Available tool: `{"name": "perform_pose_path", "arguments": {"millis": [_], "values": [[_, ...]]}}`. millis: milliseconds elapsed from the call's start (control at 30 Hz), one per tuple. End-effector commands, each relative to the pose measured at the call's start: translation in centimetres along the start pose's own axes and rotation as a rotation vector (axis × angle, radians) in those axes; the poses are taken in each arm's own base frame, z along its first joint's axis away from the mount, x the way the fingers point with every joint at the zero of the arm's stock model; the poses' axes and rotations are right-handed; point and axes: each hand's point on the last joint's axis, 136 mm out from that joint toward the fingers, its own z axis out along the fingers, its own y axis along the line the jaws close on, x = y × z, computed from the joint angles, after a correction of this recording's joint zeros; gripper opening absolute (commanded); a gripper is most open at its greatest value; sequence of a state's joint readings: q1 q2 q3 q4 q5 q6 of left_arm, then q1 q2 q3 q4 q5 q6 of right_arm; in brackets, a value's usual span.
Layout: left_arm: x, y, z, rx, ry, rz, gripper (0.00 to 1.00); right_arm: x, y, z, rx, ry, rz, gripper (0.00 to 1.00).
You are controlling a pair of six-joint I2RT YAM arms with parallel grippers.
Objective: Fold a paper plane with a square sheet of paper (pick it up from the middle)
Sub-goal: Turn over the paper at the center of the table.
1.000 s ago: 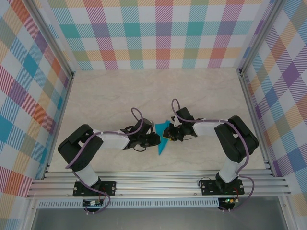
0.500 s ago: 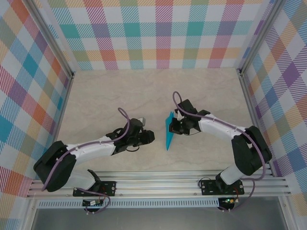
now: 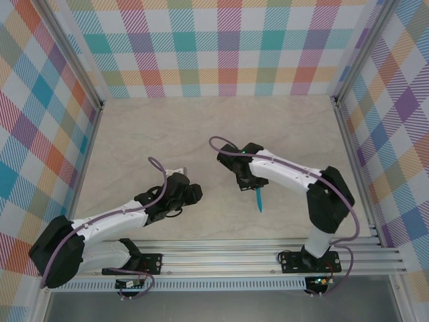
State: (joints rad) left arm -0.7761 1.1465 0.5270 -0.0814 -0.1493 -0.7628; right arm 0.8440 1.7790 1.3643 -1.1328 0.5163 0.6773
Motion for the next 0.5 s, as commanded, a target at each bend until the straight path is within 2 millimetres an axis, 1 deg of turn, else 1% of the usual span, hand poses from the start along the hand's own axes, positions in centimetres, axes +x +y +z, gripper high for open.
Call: {"name": "perform_pose_path", "arguments": {"millis": [0,133,233,267,333,367,467], "values": [[-0.6,2.2,-0.8,-0.079,-0.045,-0.034,0.41,0.3,1.0,0.2,0.123,0.015,-0.040,0.12],[-1.1,3.6,-1.9,-0.130,-0.092,-0.056,0.41,0.5,4.8,1.2,0.149,0.040,-0.091,0.14],[-1.6,4.7,-3.1,-0.152,-0.146,-0.087,0.43,1.0,7.6,1.7,0.134,0.058,-0.125,0.15],[-1.8,5.2,-3.6,-0.160,-0.167,-0.103,0.43,1.1,8.5,1.8,0.123,0.063,-0.132,0.15],[-2.1,5.6,-4.3,-0.155,-0.206,-0.127,0.45,1.4,10.0,1.8,0.091,0.067,-0.143,0.19],[-1.7,6.5,-4.7,-0.182,-0.204,-0.130,0.46,1.6,10.7,1.9,0.068,0.073,-0.143,0.20],[-1.8,7.1,-5.6,-0.178,-0.234,-0.145,0.48,2.2,12.8,2.2,-0.017,0.101,-0.158,0.23]]}}
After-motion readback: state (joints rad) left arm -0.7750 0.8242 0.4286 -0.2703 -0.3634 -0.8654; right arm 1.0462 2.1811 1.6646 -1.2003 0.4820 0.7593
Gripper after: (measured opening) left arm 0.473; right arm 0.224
